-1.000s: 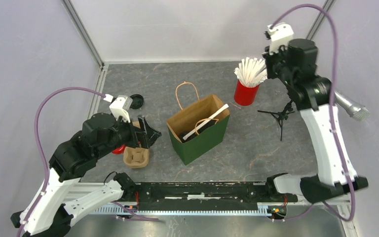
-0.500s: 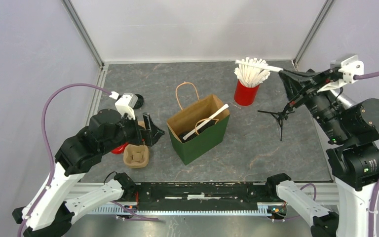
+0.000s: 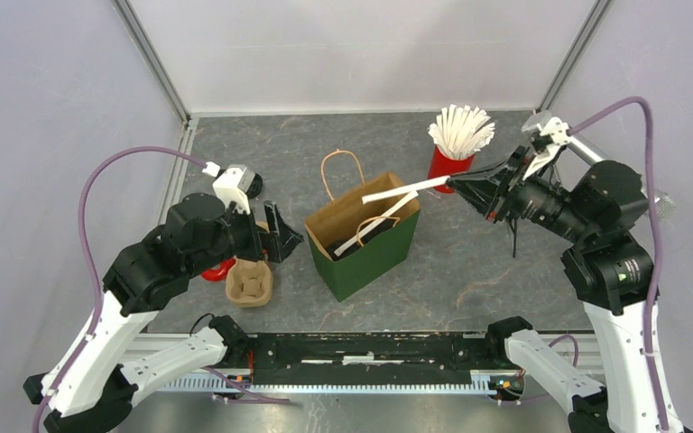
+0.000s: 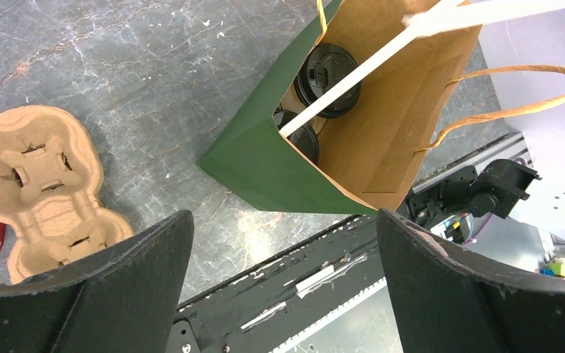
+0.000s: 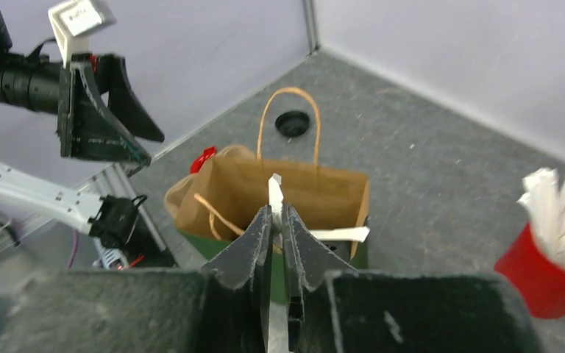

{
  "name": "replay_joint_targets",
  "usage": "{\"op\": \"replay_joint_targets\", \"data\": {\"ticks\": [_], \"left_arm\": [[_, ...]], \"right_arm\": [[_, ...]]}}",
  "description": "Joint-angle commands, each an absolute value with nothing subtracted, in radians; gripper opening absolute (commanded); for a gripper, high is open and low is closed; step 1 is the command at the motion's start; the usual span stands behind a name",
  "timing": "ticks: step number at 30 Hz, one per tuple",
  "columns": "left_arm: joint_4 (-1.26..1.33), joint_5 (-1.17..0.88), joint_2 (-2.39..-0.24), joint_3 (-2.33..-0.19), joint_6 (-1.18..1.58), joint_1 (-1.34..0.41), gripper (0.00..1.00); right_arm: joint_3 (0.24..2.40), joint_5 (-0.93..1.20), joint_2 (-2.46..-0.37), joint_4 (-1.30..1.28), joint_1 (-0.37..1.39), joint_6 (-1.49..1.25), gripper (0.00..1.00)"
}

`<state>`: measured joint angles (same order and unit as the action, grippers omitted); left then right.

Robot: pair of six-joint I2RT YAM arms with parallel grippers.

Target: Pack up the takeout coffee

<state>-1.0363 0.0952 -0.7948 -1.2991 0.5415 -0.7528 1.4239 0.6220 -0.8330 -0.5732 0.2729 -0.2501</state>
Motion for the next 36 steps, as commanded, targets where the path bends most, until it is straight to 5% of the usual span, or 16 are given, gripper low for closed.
{"op": "replay_joint_targets", "data": {"ticks": [1,14,26,36], "left_arm": [[-0.992,0.099,-0.799,-1.330,0.540,-0.753,1.00],[-0.991,0.124,-0.760,-1.302,0.543,-0.753,1.00],[-0.994,0.162,-0.741,-1.307,0.512,-0.753,1.00],[-0.996,0.165,-0.746,-1.315,0.506,-0.753,1.00]], "right_arm": [[1.380,0.728,-0.836,-0.604,0.270,-0.277,0.13],[1.149,0.869,-0.948,-0.238,0.271,-0.518,0.14],[1.186,0.831,-1.142,-0.356,0.350,-0.467,0.21],[1.396,0.631,-1.229,-0.644,0.362,-0.336,0.56]]}}
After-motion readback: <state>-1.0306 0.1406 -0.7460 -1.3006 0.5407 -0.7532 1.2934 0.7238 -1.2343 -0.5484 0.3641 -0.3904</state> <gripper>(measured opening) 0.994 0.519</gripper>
